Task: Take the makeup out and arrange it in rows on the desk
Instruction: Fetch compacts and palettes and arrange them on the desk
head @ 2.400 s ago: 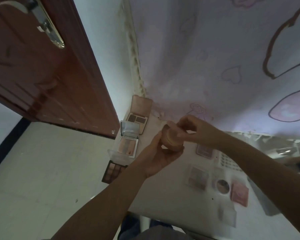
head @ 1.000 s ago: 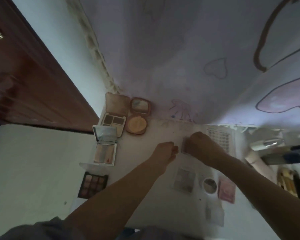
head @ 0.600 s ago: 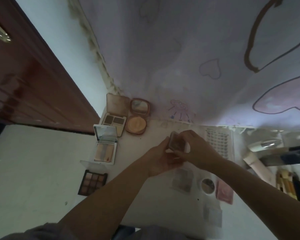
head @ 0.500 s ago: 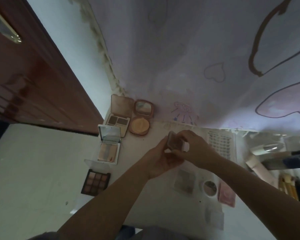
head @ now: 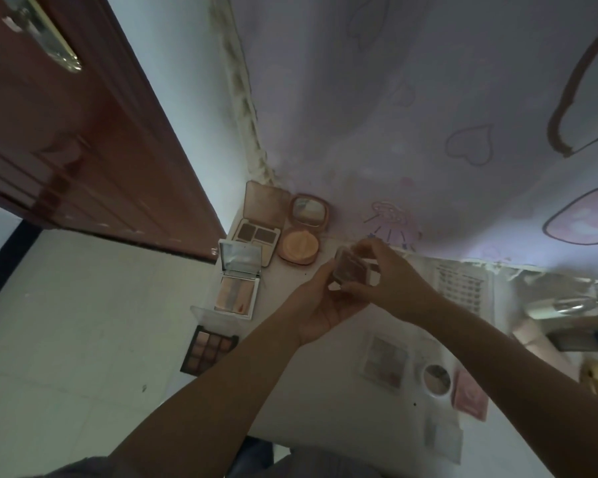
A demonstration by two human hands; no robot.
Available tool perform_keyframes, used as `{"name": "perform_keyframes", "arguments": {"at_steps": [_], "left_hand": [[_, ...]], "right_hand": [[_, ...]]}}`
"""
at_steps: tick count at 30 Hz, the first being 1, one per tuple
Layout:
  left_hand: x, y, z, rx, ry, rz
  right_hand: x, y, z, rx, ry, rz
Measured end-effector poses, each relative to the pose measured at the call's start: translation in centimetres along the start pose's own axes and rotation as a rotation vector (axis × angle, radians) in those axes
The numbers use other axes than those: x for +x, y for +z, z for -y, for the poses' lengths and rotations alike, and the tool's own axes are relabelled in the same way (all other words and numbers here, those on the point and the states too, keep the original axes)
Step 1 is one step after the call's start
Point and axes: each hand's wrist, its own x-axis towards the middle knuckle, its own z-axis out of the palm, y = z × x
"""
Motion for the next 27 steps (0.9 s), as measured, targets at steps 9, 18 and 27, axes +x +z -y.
{"name": "perform_keyframes", "arguments": {"at_steps": [9,18,27], "left_hand": [[-0.1,0.5,-0.5,-0.043,0.018,0.067],[-0.1,0.2,-0.6,-0.037,-0.062,0.054],[0.6,-0.9,-0.6,-0.207,-0.121,0.059]], "right_hand": [[0.9,-1.1,-0.1,-0.055,-0.101,0.051],[1.7,-3.0,-0.3,0.075,-0.051,0.082],[3.4,-2.6,-3.3,0.553,0.313,-0.035]]}}
